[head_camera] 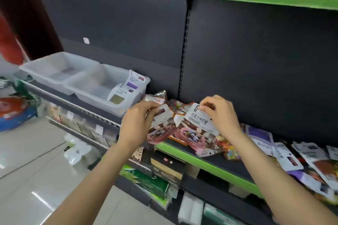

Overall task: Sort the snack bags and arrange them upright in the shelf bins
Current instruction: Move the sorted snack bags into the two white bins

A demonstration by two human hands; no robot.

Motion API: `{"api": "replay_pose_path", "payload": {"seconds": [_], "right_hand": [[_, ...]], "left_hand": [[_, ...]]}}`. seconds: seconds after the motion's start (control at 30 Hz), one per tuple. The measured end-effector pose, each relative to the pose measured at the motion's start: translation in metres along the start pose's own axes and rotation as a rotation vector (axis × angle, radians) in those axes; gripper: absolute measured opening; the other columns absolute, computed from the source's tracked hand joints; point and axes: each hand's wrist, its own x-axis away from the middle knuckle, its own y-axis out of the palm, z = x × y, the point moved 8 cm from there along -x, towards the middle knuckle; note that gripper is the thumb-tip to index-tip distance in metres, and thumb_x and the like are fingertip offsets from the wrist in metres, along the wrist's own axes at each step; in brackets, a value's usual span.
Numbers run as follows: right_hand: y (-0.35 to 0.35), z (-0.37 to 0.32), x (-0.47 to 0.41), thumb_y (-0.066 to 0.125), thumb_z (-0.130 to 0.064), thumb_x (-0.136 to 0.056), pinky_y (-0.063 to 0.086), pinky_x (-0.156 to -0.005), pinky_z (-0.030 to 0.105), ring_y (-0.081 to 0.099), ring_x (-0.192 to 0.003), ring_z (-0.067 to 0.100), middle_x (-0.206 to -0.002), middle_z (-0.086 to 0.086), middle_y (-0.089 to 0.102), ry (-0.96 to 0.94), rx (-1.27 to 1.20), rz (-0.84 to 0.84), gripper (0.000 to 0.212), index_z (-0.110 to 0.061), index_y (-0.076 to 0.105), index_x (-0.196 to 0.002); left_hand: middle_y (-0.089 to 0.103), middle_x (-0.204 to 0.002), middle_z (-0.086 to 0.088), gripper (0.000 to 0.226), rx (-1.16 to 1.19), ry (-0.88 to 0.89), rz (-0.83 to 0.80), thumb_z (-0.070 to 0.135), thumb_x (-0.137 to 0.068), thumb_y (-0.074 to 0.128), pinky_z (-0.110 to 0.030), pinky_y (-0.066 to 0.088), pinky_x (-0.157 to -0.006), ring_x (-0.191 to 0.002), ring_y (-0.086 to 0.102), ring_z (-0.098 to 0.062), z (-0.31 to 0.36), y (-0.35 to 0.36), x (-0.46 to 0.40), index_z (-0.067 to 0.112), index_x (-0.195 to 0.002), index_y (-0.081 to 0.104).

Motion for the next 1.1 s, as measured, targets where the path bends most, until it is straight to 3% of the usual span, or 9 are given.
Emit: {"api": "replay_pose_path", "payload": {"seconds": [0.2,0.37,0.53,0.8,0.97,1.1], "right_hand": [[0.072,-0.08,-0.047,0.065,-0.023,-0.088,0.039,-0.062,0.028,0.053,-0.075,0.014,-0.082,-0.007,0.054,-0.036,0.009,0.03,0.006,-0.021,0.067,-0.083],[0.127,-0.129,-0.106,0.064,-0.022,-0.089,0.037,-0.059,0.023,0.054,-0.073,0.011,-0.084,-0.008,0.054,-0.1,-0.023,0.063,0.006,-0.02,0.067,-0.085],[0.182,-0.162,-0.171,0.064,-0.02,-0.089,0.044,-0.065,0.029,0.058,-0.078,0.017,-0.086,-0.004,0.059,-0.116,-0.086,0.081,0.006,-0.021,0.068,-0.084],[0.268,-0.185,-0.232,0.059,-0.024,-0.092,0.036,-0.069,0.028,0.048,-0.089,0.015,-0.101,-0.001,0.059,-0.087,-0.031,-0.093,0.009,-0.017,0.064,-0.092],[0.302,-0.186,-0.242,0.066,-0.018,-0.087,0.047,-0.077,0.031,0.06,-0.084,0.015,-0.087,-0.006,0.062,-0.067,-0.119,-0.193,0.009,-0.01,0.07,-0.088],[0.333,-0.166,-0.24,0.064,-0.014,-0.088,0.047,-0.083,0.03,0.06,-0.087,0.013,-0.09,-0.006,0.065,0.069,0.063,-0.32,0.007,-0.014,0.07,-0.091]], "left_hand": [[0.072,-0.096,-0.001,0.015,-0.094,-0.15,0.139,0.016,-0.093,0.058,-0.04,0.053,-0.074,-0.083,0.066,-0.024,-0.093,-0.079,-0.019,0.015,-0.099,0.071],[0.072,-0.097,-0.002,0.016,-0.149,-0.153,0.171,0.015,-0.094,0.056,-0.041,0.054,-0.074,-0.083,0.066,-0.026,-0.151,-0.112,-0.063,0.013,-0.1,0.071],[0.071,-0.093,0.001,0.015,-0.144,-0.118,0.154,0.014,-0.094,0.056,-0.039,0.054,-0.073,-0.082,0.065,-0.022,-0.205,-0.125,-0.12,0.014,-0.096,0.071],[0.071,-0.091,0.002,0.016,-0.106,-0.143,0.133,0.011,-0.093,0.056,-0.036,0.052,-0.073,-0.082,0.064,-0.02,-0.271,-0.138,-0.176,0.015,-0.095,0.071],[0.07,-0.09,0.002,0.017,-0.054,-0.103,0.037,0.011,-0.093,0.055,-0.03,0.048,-0.072,-0.08,0.063,-0.016,-0.309,-0.14,-0.201,0.016,-0.096,0.071],[0.07,-0.09,0.004,0.015,0.01,-0.005,-0.084,0.01,-0.093,0.057,-0.021,0.045,-0.072,-0.08,0.063,-0.014,-0.325,-0.136,-0.217,0.014,-0.095,0.071]]}}
